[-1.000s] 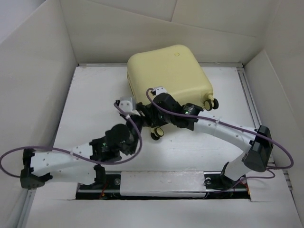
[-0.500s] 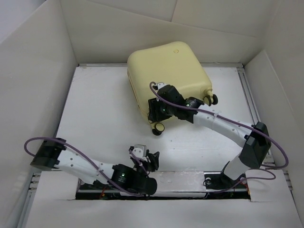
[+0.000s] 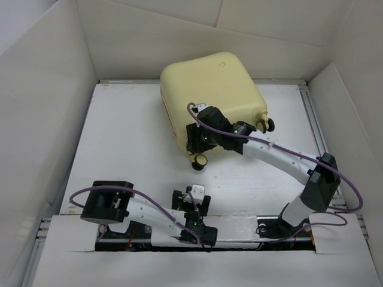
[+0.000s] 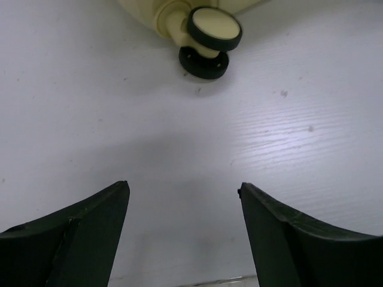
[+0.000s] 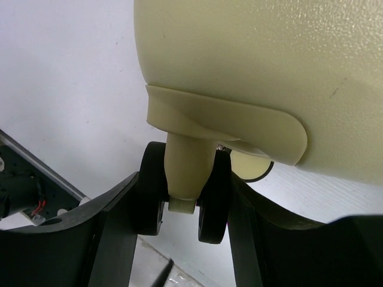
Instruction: Pack the luggage
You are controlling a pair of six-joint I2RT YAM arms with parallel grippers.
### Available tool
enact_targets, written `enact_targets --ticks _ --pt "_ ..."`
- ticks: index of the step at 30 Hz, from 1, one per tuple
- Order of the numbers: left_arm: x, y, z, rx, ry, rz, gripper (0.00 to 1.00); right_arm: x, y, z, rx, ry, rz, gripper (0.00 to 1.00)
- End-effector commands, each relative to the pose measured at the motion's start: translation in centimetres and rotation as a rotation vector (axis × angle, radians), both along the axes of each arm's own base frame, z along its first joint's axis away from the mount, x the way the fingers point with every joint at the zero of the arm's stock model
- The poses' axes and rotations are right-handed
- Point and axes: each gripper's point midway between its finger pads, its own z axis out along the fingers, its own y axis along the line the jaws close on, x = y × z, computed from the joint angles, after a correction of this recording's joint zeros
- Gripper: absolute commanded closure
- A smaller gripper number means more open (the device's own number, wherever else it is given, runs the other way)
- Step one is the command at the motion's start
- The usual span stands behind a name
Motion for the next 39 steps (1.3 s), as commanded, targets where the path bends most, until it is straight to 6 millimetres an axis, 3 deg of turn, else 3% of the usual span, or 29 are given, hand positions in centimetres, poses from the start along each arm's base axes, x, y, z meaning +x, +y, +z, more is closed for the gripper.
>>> enact_targets --ticks 1,2,3,5,7,8,9,10,11,12,13,14,15,16,17,18,19,20,21,22,23,24,26,29,30,31,32,36,39 --pt "1.9 -3.5 8.7 -0.528 -0.26 0.035 0.27 1.9 2.6 8.8 0.185 -0.239 0.024 0.74" --pt "1.7 -4.1 9.1 -0.501 -0.266 0.03 0.21 1.7 2.1 8.1 0.167 -0.249 0.005 0.67" --pt "1.1 -4.9 9.8 -0.491 -0.264 0.009 0.18 1.5 1.9 9.3 0.206 -0.269 -0.003 0.48" --pt "-0.2 -5.7 12.2 -0.524 -0.278 -0.047 0.11 1.2 1.5 9.3 0.213 -0.274 -0.004 0.24" --pt "-1.3 -4.7 15.1 -0.651 -0.235 -0.069 0.02 0.8 1.0 10.3 0.225 -0.283 -0.004 0.08" --pt "-0.9 -3.4 15.0 -0.657 -0.22 -0.062 0.0 0.1 0.9 10.2 0.221 -0.278 0.006 0.03" --pt "-0.3 -1.6 16.7 -0.76 -0.193 -0.04 0.0 0.0 0.5 10.4 0.223 -0.286 -0.002 0.0" --pt "0.0 -0.5 17.1 -0.805 -0.181 -0.031 0.0 -0.4 0.0 12.3 0.264 -0.317 -0.004 0.0" --pt "-0.1 0.5 17.6 -0.818 -0.186 -0.055 0.0 -0.7 -0.4 12.8 0.274 -0.325 -0.005 0.0" --pt "-0.4 0.4 18.9 -0.888 -0.175 -0.054 0.0 -0.9 -0.7 13.6 0.297 -0.342 -0.006 0.0" --pt "-0.4 0.9 21.1 -0.943 -0.155 -0.039 0.0 -1.5 -1.5 15.8 0.349 -0.382 -0.009 0.0" --pt "-0.2 1.7 21.4 -0.602 -0.237 -0.088 0.0 -2.2 -1.7 16.8 0.376 -0.399 -0.002 0.0" --pt "-1.0 -0.3 24.5 -0.809 -0.151 -0.041 0.0 -2.6 -2.3 17.7 0.395 -0.423 0.001 0.0" --pt "-1.1 -0.1 26.3 -0.811 -0.126 -0.075 0.0 -2.7 -3.2 17.8 0.393 -0.436 -0.021 0.0" --pt "-0.7 -0.3 27.8 -0.802 -0.135 -0.129 0.0 -3.7 -4.7 19.8 0.434 -0.485 -0.034 0.0" --pt "-1.4 -2.0 28.9 -0.749 -0.215 -0.34 0.08 -3.9 -5.8 20.1 0.438 -0.503 -0.062 0.0" --pt "-1.2 -2.1 30.5 -0.862 -0.21 -0.36 0.23 -4.0 -6.7 18.8 0.424 -0.503 -0.1 0.0" --pt "-0.1 -2.4 30.7 -0.86 -0.213 -0.34 0.29 -5.0 -8.4 20.1 0.483 -0.537 -0.121 0.1" --pt "0.9 -2.1 30.8 -0.842 -0.211 -0.273 0.34 -5.7 -8.8 19.9 0.515 -0.539 -0.12 0.19" --pt "1.5 -2.5 28.0 -0.681 -0.202 -0.246 0.39 -6.0 -9.3 19.2 0.527 -0.546 -0.121 0.35" --pt "1.8 -3.9 25.1 -0.643 -0.174 -0.188 0.46 -6.1 -9.5 16.1 0.501 -0.516 -0.133 0.5" --pt "2.0 -4.0 23.1 -0.588 -0.177 -0.142 0.5 -6.6 -10.2 16.4 0.544 -0.532 -0.139 0.63" --pt "2.0 -4.1 18.8 -0.497 -0.146 -0.11 0.52 -6.4 -10.2 13.4 0.509 -0.502 -0.151 0.64" --pt "2.6 -3.7 14.4 -0.532 -0.096 -0.052 0.49 -6.2 -9.9 11.9 0.472 -0.48 -0.148 0.49" --pt "4.1 -2.8 14.1 -0.577 -0.08 -0.009 0.49 -6.3 -9.6 12.5 0.476 -0.476 -0.135 0.46" --pt "4.8 -2.4 13.4 -0.553 -0.082 -0.021 0.49 -6.3 -9.6 11.4 0.442 -0.455 -0.133 0.46" --pt "5.1 -2.7 11.9 -0.598 -0.058 -0.059 0.49 -6.3 -9.6 11.8 0.445 -0.456 -0.133 0.46" --pt "7.5 -0.5 11.4 -0.603 -0.104 -0.036 0.49 -7.0 -10.4 12.0 0.476 -0.478 -0.138 0.55" --pt "8.8 -1.0 11.2 -0.536 -0.124 -0.025 0.49 -7.2 -10.6 11.5 0.506 -0.486 -0.143 0.69"
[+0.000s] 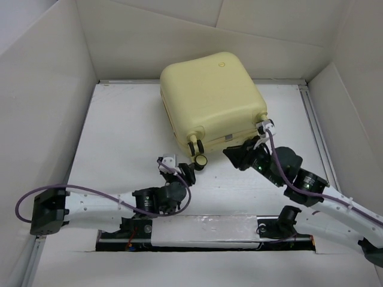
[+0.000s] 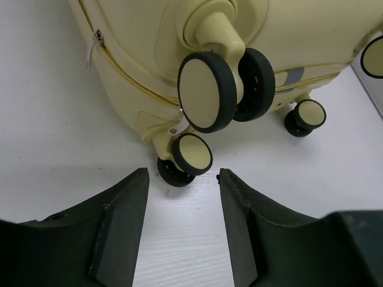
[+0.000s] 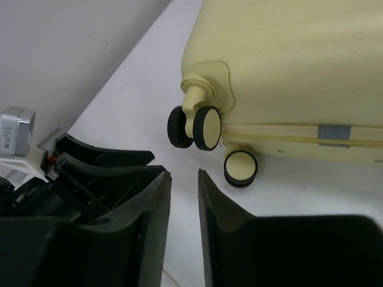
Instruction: Pack the luggage
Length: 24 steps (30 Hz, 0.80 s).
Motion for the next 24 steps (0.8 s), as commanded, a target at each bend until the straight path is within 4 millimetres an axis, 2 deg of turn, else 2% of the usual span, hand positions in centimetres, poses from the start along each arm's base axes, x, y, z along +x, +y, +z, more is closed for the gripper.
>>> enact_targets --ticks 1,2,3,4,5,6,7,8,9,10,11,12,13,14,15,16,17,18,19,20,21,22,23,24 --pt "0.9 -2.3 2.2 -0.051 -0.026 -0.036 0.54 0.1 0.1 1.1 0.082 -0.049 -0.009 0.73" --pt "1.2 -2.5 1.2 -0.034 -0.008 -0.023 0.57 0.1 0.7 1.8 0.106 -0.064 0.008 0.78" --pt "1.2 -2.6 1.2 -0.047 -0.004 -0.021 0.59 0.2 1.3 1.3 0.096 -0.055 0.025 0.75" --pt "1.1 -2.2 0.3 -0.035 0.007 -0.018 0.61 0.1 2.1 0.5 0.068 -0.043 0.057 0.68" --pt "0.9 -1.9 0.8 -0.102 0.013 -0.011 0.61 -0.3 3.2 1.3 0.074 -0.041 0.108 0.62" --pt "0.8 -1.4 1.0 -0.134 0.013 -0.009 0.61 0.3 3.9 -0.9 -0.01 0.005 0.11 0.53" --pt "0.7 -0.5 2.0 -0.19 0.001 -0.023 0.59 0.5 3.8 -1.9 -0.055 0.022 0.067 0.43" --pt "0.6 -0.6 2.0 -0.171 -0.001 -0.038 0.59 0.7 3.8 -2.3 -0.058 0.036 0.034 0.42" --pt "0.6 0.0 4.0 -0.231 -0.023 -0.049 0.5 0.7 3.8 -3.1 -0.059 0.045 0.019 0.38" --pt "0.4 -0.4 5.6 -0.26 -0.029 -0.087 0.46 0.8 3.9 -3.9 -0.051 0.05 0.018 0.38" --pt "0.5 -0.2 6.1 -0.248 -0.021 -0.1 0.43 0.8 4.1 -4.5 -0.033 0.052 0.016 0.38" --pt "1.0 0.2 7.1 -0.242 -0.025 -0.094 0.41 0.7 3.9 -7.5 -0.06 0.069 0.015 0.42" --pt "1.2 0.2 7.9 -0.25 -0.015 -0.096 0.39 1.1 4.6 -6.2 0.029 0.014 0.017 0.56" --pt "1.3 -0.6 9.8 -0.267 -0.013 -0.13 0.37 1.2 4.9 -6.8 0.052 0.0 0.017 0.61" --pt "1.5 -0.7 9.8 -0.232 0.006 -0.135 0.37 1.2 4.7 -9.3 0.037 -0.004 0.018 0.67" --pt "2.2 -1.7 11.4 -0.245 0.027 -0.142 0.39 1.4 5.6 -7.8 0.131 -0.072 0.029 0.73" --pt "2.8 -1.4 9.7 -0.184 0.055 -0.12 0.39 1.5 5.7 -8.1 0.166 -0.093 0.029 0.73" --pt "2.8 -2.2 10.9 -0.177 0.074 -0.153 0.4 1.7 5.7 -8.4 0.196 -0.112 0.017 0.72" --pt "3.6 -2.5 10.3 -0.146 0.096 -0.141 0.4 2.0 5.3 -9.7 0.204 -0.117 -0.006 0.67" --pt "3.8 -2.8 10.5 -0.147 0.109 -0.143 0.4 2.6 6.1 -9.7 0.239 -0.138 -0.015 0.52" --pt "3.7 -3.1 11.1 -0.141 0.119 -0.157 0.4 3.0 6.4 -10.4 0.238 -0.138 -0.027 0.45" --pt "4.1 -3.0 11.1 -0.144 0.128 -0.139 0.4 3.5 7.2 -10.1 0.243 -0.156 -0.027 0.41" --pt "4.5 -3.0 11.2 -0.146 0.131 -0.134 0.4 4.1 8.1 -11.3 0.234 -0.16 -0.027 0.36" --pt "4.4 -3.2 10.9 -0.142 0.149 -0.16 0.4 4.3 8.7 -11.3 0.244 -0.166 -0.018 0.34"
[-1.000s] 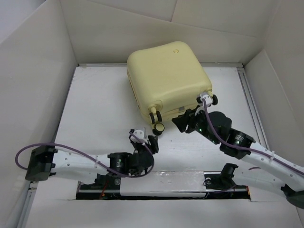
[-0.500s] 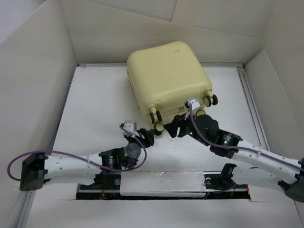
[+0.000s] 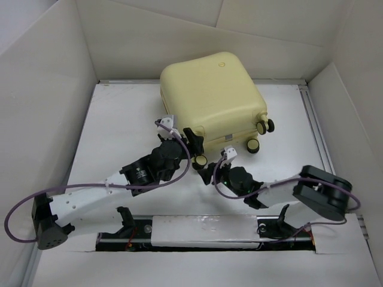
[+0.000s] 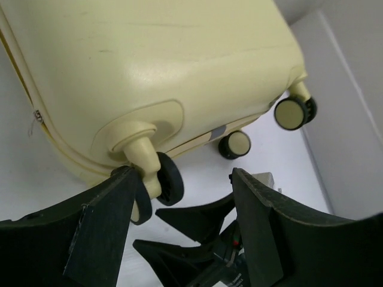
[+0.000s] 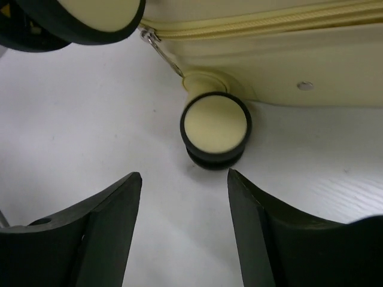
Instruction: Pack the luggage
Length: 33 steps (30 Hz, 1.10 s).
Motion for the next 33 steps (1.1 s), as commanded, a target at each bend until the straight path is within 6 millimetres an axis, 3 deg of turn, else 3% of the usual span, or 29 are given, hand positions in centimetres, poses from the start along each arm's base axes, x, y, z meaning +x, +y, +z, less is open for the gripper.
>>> enact_targets --ticks 1,2,3,6,13,22,25,29,33 --pt "-0.3 -0.2 -0.5 0.036 0.074 -0.075 0.4 2.1 3.2 8.5 0.323 -0.212 -0.017 0.34" --pt "0.7 0.5 -0.6 0.028 0.086 -0.061 0.4 2.3 3.5 9.7 0.377 -0.243 -0.018 0.34" --pt "1.0 0.6 -0.6 0.022 0.096 -0.073 0.4 2.7 4.0 8.5 0.372 -0.229 -0.027 0.33" --pt "1.0 0.5 -1.5 0.011 0.127 -0.149 0.42 3.5 4.7 8.1 0.405 -0.248 -0.046 0.31" --pt "0.5 -0.3 -2.5 0.043 0.149 -0.206 0.48 5.2 3.8 8.1 0.465 -0.284 -0.129 0.39" --pt "1.1 -0.3 -3.1 0.05 0.153 -0.188 0.57 5.8 3.1 10.3 0.513 -0.339 -0.164 0.43" --pt "1.4 -0.3 -3.4 0.058 0.157 -0.177 0.6 5.6 3.3 11.4 0.532 -0.364 -0.145 0.49" --pt "1.4 -0.3 -3.4 0.058 0.157 -0.177 0.61 5.2 2.9 12.9 0.554 -0.389 -0.135 0.49" --pt "1.5 0.2 -4.3 0.076 0.167 -0.157 0.61 4.4 2.6 13.8 0.567 -0.402 -0.126 0.42"
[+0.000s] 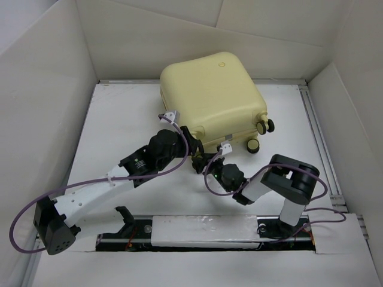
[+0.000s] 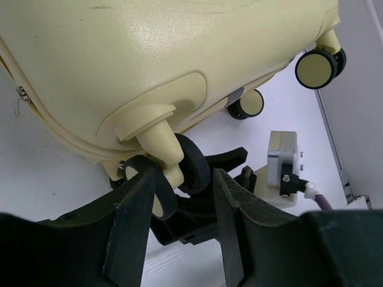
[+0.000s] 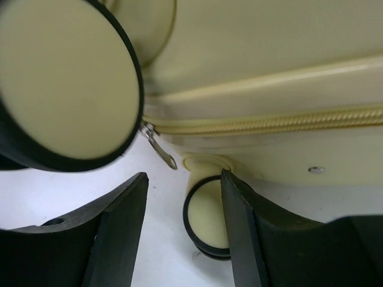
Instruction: Pack the luggage
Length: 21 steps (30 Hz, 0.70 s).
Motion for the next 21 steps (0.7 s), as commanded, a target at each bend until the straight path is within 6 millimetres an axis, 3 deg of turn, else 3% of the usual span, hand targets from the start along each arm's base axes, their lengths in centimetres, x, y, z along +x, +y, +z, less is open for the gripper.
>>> enact_targets --ticks 1,7,10,12,15,21 --pt "0.7 0.3 0.6 -0.006 -0.027 0.025 0.61 -0.9 -0.9 13.8 0.438 -0.301 0.013 0.42" --pt "0.4 0.3 0.4 -0.016 -0.02 0.02 0.61 0.1 0.6 14.1 0.404 -0.294 0.011 0.42" --pt "0.3 0.1 0.2 -0.018 -0.018 0.012 0.61 0.2 0.9 14.0 0.413 -0.3 0.01 0.48" --pt "0.2 0.0 0.0 -0.02 -0.015 0.003 0.63 0.6 0.7 14.0 0.426 -0.311 0.0 0.59" --pt "0.2 0.0 -0.8 -0.006 -0.003 0.003 0.66 0.6 1.2 14.3 0.429 -0.319 0.021 0.64" --pt "0.5 -0.4 -1.0 -0.013 0.001 0.007 0.73 0.7 2.0 15.5 0.506 -0.323 0.041 0.61"
